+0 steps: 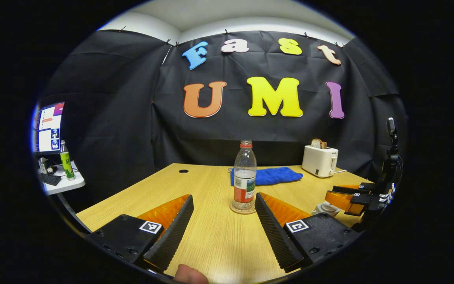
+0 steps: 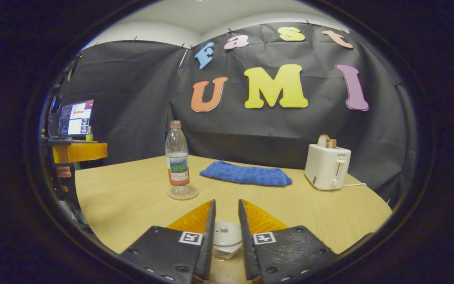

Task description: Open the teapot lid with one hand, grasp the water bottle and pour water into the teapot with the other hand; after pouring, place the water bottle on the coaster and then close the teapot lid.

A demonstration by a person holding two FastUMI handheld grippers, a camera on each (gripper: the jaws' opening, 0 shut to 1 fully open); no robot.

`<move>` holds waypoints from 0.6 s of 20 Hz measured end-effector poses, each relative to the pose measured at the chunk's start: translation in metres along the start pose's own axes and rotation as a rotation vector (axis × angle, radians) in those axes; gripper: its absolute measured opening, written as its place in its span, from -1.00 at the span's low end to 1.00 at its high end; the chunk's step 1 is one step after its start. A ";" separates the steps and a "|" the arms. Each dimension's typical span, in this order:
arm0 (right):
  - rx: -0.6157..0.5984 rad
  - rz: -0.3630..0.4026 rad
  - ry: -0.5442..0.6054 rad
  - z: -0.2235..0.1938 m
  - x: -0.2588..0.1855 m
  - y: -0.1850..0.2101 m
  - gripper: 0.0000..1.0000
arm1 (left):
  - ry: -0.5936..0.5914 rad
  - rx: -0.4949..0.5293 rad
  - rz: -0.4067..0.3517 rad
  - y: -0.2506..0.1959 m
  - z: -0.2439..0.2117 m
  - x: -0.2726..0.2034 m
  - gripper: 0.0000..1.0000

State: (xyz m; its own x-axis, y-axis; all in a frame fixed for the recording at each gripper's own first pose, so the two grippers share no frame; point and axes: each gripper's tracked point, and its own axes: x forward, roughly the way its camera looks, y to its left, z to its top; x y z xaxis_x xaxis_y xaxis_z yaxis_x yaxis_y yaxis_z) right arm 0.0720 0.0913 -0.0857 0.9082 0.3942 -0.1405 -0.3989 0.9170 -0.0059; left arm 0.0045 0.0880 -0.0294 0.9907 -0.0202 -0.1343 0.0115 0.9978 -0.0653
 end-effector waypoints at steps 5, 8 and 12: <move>0.032 -0.154 -0.113 0.059 -0.050 -0.041 0.95 | -0.054 -0.008 -0.048 -0.043 0.023 -0.009 0.96; 0.043 -0.253 -0.163 0.085 -0.090 -0.068 0.95 | -0.091 -0.007 -0.097 -0.075 0.037 -0.015 0.96; 0.019 -0.367 -0.156 0.082 -0.133 -0.088 0.94 | -0.132 0.010 -0.120 -0.103 0.047 -0.028 0.96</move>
State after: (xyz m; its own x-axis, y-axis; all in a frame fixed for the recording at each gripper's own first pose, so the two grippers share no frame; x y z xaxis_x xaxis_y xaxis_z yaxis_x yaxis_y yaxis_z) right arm -0.0029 -0.0367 0.0146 0.9989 0.0432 0.0194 -0.0430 0.9990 -0.0089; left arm -0.0179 -0.0110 0.0275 0.9913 -0.1314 0.0046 0.1314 0.9893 -0.0630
